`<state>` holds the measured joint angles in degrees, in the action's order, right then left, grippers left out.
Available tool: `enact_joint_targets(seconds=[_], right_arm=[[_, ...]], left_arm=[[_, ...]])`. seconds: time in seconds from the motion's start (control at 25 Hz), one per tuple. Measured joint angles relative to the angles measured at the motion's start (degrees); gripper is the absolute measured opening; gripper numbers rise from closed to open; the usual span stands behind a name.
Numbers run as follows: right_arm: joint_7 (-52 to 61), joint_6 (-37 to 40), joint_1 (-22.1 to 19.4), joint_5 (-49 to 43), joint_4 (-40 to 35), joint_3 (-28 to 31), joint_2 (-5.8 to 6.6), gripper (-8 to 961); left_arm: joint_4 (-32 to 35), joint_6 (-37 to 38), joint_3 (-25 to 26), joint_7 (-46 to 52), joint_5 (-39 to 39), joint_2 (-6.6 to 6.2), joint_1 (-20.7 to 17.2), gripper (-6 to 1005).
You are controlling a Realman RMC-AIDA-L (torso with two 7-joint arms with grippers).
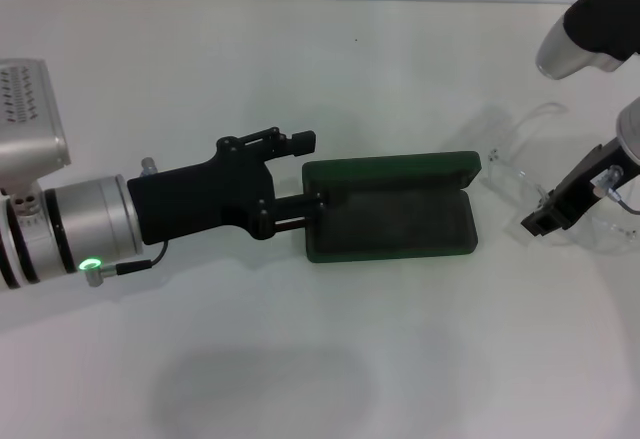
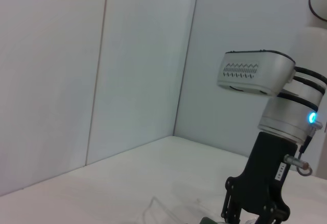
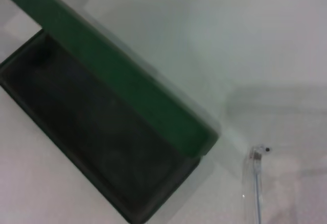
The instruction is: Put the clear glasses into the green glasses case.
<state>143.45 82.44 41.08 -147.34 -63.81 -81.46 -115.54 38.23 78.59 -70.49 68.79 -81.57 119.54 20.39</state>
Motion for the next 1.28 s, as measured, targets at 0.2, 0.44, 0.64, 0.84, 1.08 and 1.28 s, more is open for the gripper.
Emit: enact_joint_targets(seconds=[0.2,0.44,0.64,0.84,1.08,1.28], right_arm=[[0.04,-0.04,0.0,-0.05,0.0,-0.27,-0.03,348],[0.1,0.13,-0.04,-0.05,0.0,-0.37,-0.14,308],[0.15,0.38,-0.23,-0.04,0.0,-0.18,-0.2,251],[0.15,0.56,-0.63,0.33,-0.45,-0.02,-0.12,158],[-0.82,1.99,-2.1,1.35,-2.7,2.79,0.11,133],[-4.83,5.12,-5.19,5.54,-7.0,10.97,0.13,128]], left_arm=[[0.0,-0.03,0.0,-0.07,0.0,-0.01,-0.15,764],[0.0,0.01,0.0,-0.15,0.0,-0.01,-0.38,763],[0.0,0.04,0.07,-0.15,0.0,-0.03,-0.47,762],[0.0,0.16,0.1,-0.11,0.04,-0.08,-0.55,761],[0.0,0.52,1.45,0.21,0.16,-0.08,-0.8,760],[0.0,0.53,1.5,0.29,0.19,-0.05,-0.8,759]])
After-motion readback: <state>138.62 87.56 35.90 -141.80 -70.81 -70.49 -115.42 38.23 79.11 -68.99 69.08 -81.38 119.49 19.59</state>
